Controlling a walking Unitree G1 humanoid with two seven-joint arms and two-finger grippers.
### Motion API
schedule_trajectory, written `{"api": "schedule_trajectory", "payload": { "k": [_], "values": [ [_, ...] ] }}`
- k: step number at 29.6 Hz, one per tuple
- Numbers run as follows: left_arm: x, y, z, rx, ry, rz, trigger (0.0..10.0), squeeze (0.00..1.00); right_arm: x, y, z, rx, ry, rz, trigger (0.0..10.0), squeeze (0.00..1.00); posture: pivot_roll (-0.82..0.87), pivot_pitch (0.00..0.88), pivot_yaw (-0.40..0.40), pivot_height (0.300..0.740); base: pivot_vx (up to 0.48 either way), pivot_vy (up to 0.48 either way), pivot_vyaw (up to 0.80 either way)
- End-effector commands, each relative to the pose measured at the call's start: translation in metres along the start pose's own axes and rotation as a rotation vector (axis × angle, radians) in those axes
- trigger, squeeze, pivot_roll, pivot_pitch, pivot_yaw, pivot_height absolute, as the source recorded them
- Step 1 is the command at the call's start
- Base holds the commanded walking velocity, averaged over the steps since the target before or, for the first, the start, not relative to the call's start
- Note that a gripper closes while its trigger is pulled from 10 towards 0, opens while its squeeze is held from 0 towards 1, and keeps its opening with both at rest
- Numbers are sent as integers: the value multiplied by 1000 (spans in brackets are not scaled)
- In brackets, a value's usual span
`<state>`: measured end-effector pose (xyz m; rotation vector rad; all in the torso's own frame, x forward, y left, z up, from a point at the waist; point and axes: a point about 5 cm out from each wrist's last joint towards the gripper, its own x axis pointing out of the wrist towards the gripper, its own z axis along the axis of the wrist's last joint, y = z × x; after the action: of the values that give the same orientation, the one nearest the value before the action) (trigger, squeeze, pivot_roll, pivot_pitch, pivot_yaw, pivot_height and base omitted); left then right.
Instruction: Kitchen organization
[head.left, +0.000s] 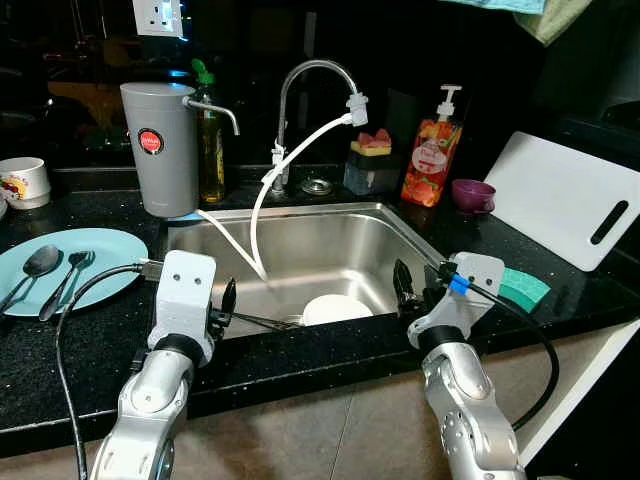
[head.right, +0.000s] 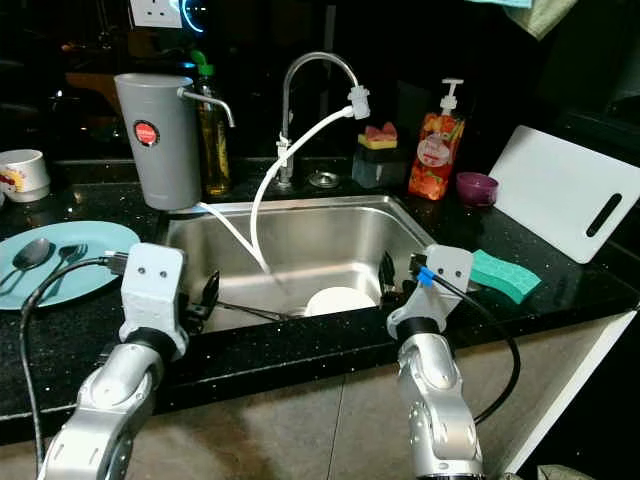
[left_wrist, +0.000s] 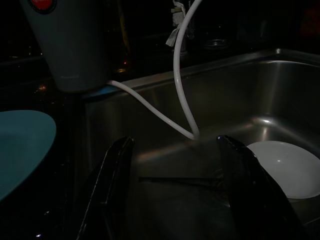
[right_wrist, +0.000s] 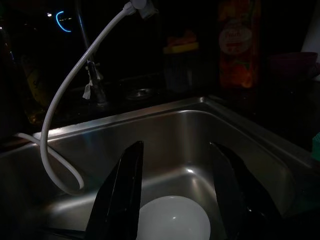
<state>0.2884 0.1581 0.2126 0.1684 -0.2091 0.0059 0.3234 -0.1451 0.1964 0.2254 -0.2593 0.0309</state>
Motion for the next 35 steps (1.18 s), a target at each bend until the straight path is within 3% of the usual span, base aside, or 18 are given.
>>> {"api": "schedule_trajectory", "payload": {
  "k": [1, 35],
  "values": [
    [0, -1, -2, 8, 8, -4, 10000, 0, 0, 0, -3, 2, 17, -4, 10000, 0, 193, 35, -118, 740, 0, 0, 0],
    [0, -1, -1, 10, 5, -3, 10000, 0, 1, 0, -2, 4, 12, 0, 10000, 0, 195, 30, -118, 740, 0, 0, 0]
  ]
}}
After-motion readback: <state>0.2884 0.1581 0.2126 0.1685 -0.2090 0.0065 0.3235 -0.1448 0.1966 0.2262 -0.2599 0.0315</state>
